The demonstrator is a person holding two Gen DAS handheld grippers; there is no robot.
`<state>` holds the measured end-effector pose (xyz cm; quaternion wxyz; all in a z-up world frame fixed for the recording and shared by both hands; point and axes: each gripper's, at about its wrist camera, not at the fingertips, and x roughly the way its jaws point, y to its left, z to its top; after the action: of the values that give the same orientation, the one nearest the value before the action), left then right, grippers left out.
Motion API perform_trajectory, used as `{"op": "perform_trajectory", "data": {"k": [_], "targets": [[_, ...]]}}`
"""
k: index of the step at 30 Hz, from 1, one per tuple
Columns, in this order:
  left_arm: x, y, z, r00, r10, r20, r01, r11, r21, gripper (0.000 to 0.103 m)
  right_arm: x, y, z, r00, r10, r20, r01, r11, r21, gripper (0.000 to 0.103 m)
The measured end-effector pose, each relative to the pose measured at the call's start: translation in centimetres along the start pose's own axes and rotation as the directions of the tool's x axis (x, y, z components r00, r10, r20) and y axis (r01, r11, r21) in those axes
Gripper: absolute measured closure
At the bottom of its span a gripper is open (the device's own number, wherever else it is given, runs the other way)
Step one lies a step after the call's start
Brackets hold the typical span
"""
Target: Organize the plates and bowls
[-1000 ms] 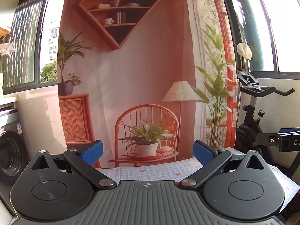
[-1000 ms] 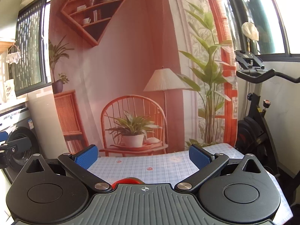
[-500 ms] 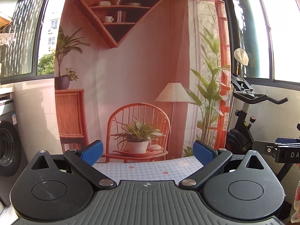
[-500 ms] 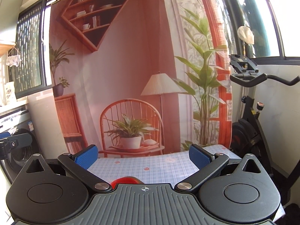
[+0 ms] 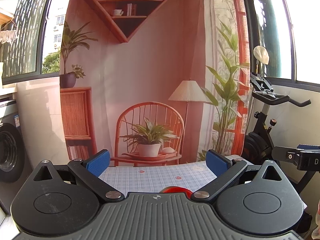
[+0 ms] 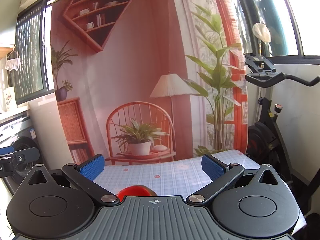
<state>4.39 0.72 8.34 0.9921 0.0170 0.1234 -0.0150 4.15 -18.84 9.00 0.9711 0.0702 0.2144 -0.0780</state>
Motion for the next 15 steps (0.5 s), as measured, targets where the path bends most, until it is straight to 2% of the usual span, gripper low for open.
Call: {"op": "perform_trajectory", "data": {"k": [15], "targets": [[-0.41,-0.36,0.12,1.000,0.003,0.009,-0.003,1.000,0.002,0.000,0.16,-0.07,-0.14,1.000,0.008,-0.011,-0.008,1.000,0.003,0.000]]}}
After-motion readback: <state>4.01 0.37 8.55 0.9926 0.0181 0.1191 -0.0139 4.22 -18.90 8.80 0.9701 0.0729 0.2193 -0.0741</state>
